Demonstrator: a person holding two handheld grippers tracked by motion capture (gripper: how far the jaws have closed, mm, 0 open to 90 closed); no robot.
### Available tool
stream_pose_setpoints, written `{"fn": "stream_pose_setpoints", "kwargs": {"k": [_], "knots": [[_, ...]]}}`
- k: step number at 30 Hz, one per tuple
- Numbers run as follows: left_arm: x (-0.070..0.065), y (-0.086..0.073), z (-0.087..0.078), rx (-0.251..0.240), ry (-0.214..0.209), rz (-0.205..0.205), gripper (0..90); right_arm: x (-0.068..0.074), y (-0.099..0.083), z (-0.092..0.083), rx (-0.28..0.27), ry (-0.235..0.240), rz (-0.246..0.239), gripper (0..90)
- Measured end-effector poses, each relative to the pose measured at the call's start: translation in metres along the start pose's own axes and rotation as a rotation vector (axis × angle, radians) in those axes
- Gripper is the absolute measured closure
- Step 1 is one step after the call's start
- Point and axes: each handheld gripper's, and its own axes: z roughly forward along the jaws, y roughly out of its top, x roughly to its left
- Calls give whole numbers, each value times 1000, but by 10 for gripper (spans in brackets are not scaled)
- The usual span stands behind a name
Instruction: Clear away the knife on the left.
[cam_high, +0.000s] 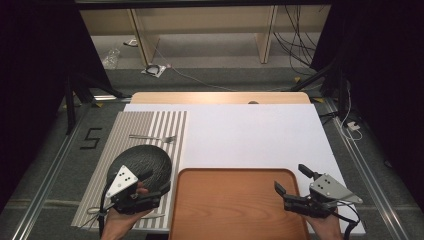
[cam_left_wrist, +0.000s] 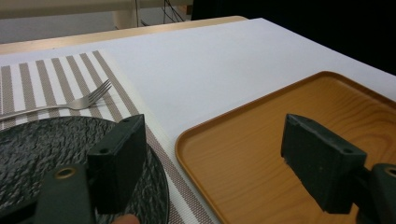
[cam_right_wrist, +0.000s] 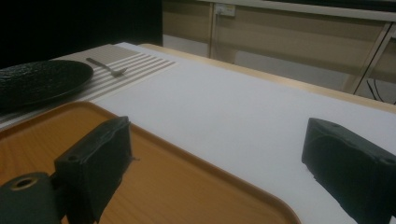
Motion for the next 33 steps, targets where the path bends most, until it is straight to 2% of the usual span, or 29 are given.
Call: {"fn": "stream_pose_setpoints", "kwargs": {"k": [2,5,8,12,20,21,24,28,33], "knots": [[1,0,0,6,-3,-8,227,0,0,0,-1,1,0,95],[5,1,-1,40,-3,-1,225,0,0,1,7,5,1,96],[8,4,-3,51,4,14,219,0,0,1,5,9,3,98],[12,6,-6,64,3,8,219,0,0,1,-5,6,4,98],[24,7,-17,201,27,68,219,-1,0,-1,-6,3,6,99],[24,7,-17,201,27,68,219,-1,0,-2,8,-1,0,99],[29,7,-22,243,45,98,219,-1,-1,0,0,4,4,99],[32,5,-26,257,50,98,222,-1,-1,1,2,6,9,99],[38,0,-31,299,61,109,223,0,-1,1,4,9,1,99]]}}
